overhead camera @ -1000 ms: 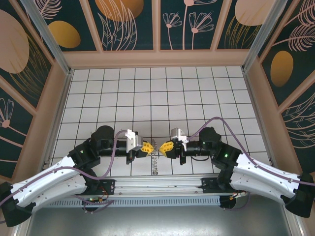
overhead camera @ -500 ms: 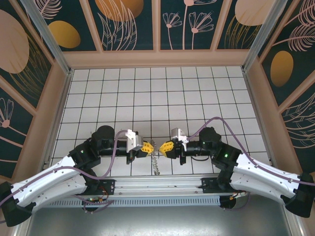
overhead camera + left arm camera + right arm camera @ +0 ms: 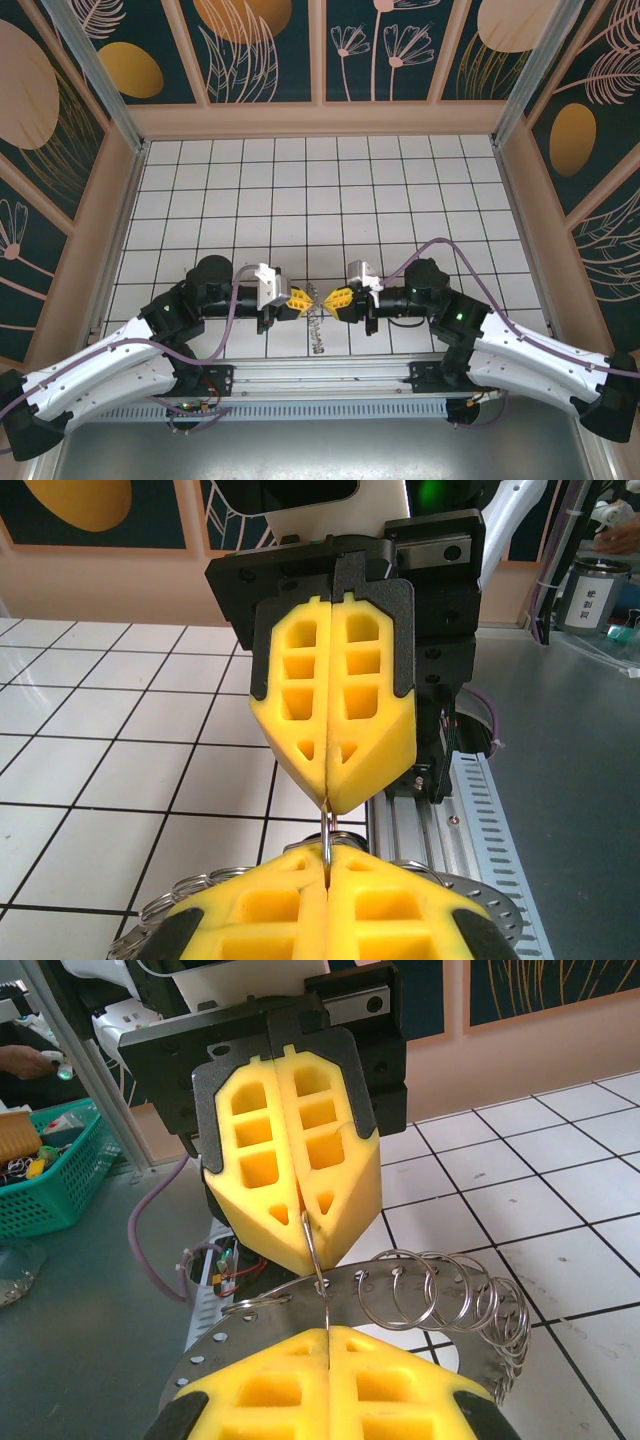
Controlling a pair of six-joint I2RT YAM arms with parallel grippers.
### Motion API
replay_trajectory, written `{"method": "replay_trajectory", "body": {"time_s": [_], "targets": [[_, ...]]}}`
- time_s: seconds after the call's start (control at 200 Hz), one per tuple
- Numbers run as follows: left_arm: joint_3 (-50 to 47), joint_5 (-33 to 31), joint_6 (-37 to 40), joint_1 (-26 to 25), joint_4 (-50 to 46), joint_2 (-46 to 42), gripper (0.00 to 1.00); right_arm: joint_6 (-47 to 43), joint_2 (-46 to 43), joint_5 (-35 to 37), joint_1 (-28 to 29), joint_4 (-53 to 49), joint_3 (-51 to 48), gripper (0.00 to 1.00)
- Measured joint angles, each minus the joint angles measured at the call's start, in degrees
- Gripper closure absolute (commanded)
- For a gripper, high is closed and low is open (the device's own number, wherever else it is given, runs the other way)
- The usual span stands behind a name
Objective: Put the keys on the keyring
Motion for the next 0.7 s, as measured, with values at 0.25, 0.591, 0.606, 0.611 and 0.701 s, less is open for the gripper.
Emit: {"method": "replay_trajectory", "body": {"time_s": [0.25,0.591,0.606,0.611,0.701], "targets": [[0.0,0.0,0.0,0.0,0.0,0.0,1.00,0.0,0.2,-0.1,0.0,0.3,0.0,1.00],[0.0,0.0,0.0,0.0,0.0,0.0,1.00,0.0,0.6,-0.1,0.0,0.3,0.1,1.00],[0.0,0.0,0.0,0.0,0.0,0.1,1.00,0.0,0.6,-0.1,0.0,0.3,0.1,1.00],[0.0,0.0,0.0,0.0,0.0,0.1,1.00,0.0,0.6,-0.1,0.0,0.3,0.1,1.00],[0.0,0.0,0.0,0.0,0.0,0.2,1.00,0.0,0.6,-0.1,0.0,0.3,0.1,1.00]]}}
